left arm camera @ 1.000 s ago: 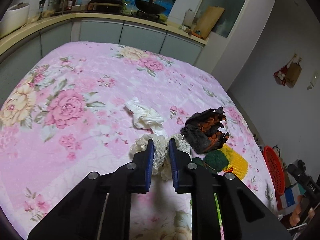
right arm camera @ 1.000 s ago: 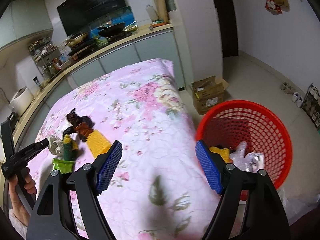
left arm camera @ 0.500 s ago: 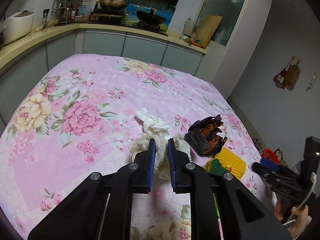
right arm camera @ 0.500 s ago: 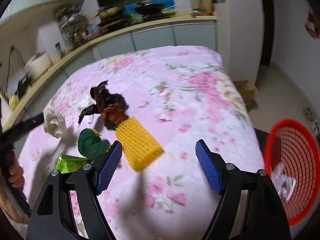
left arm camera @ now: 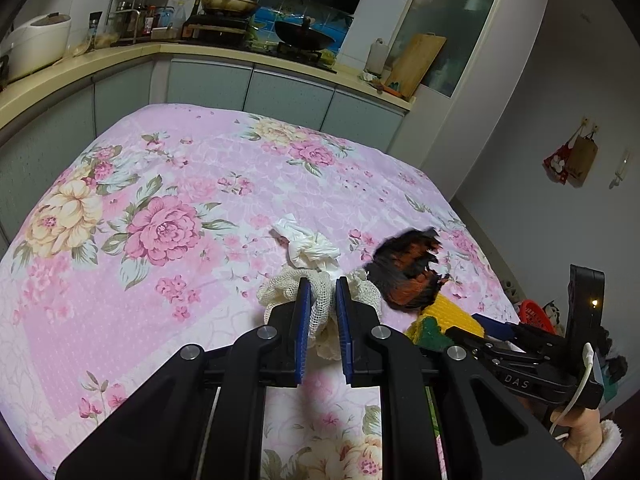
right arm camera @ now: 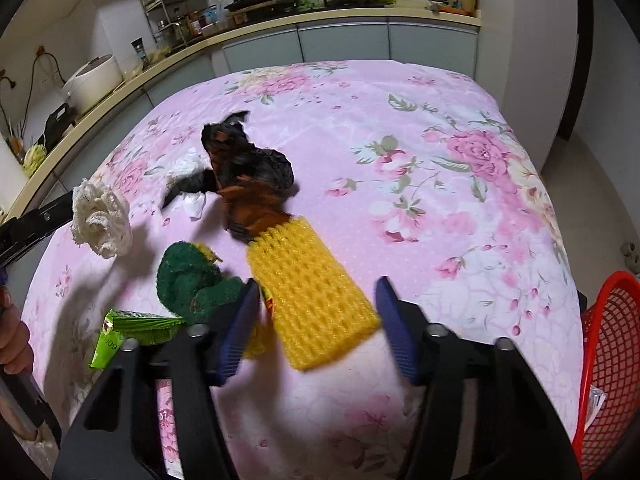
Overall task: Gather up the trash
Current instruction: 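Grasp the cream mesh cloth with the left tool while the right tool grasps another yellow mesh sponge, then carry the cream cloth and yellow sponge to the red basket and release both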
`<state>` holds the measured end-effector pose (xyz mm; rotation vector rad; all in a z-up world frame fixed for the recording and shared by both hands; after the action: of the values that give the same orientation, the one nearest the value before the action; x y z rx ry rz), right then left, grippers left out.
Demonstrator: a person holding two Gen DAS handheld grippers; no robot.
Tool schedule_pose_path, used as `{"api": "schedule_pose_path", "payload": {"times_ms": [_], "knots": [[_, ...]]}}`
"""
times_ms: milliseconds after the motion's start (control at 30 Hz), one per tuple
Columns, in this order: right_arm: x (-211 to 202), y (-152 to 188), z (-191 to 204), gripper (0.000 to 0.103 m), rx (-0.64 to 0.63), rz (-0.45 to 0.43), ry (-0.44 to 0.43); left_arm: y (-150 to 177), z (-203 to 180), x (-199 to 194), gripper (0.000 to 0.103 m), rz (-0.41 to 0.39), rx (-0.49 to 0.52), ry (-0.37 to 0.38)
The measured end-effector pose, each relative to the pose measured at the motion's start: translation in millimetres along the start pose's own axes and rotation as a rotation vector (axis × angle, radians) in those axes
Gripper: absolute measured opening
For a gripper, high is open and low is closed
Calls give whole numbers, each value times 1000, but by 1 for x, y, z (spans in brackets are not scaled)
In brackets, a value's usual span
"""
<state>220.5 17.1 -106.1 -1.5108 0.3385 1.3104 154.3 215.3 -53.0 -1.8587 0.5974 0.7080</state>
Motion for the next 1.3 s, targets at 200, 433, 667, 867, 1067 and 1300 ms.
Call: {"api": "schedule_pose_path", "payload": {"times_ms": [200, 433, 667, 867, 1067, 1300], "knots": [[1, -1, 1, 31, 0, 0, 1, 2, -2, -1, 12, 1, 4, -1], [-12, 0, -8, 18, 34, -33, -13, 3, -3, -2, 12, -5, 4, -5], [-39, 6, -15, 17, 52, -99, -9, 3, -8, -7, 12, -16, 10, 1], [-69, 4, -21, 17, 55, -168, -6, -2, -19, -13, 12, -30, 27, 7], [-89, 3, -28, 17, 71, -215, -2, -8, -34, -19, 12, -47, 53, 13], [-112, 4, -36, 17, 87, -262, -2, -15, -58, -25, 12, -68, 95, 29]]}}
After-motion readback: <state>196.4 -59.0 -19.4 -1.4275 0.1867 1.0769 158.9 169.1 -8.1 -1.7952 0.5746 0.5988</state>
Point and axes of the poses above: each gripper's, at about its wrist camera, not at the fingertips, and x roughly the way its jaws point, z to its left, y to its underside, the point moved 8 cm from there along x, roughly the way its jaws point, and after that the axes turned 7 degrees about z, right-handed, at the moved point
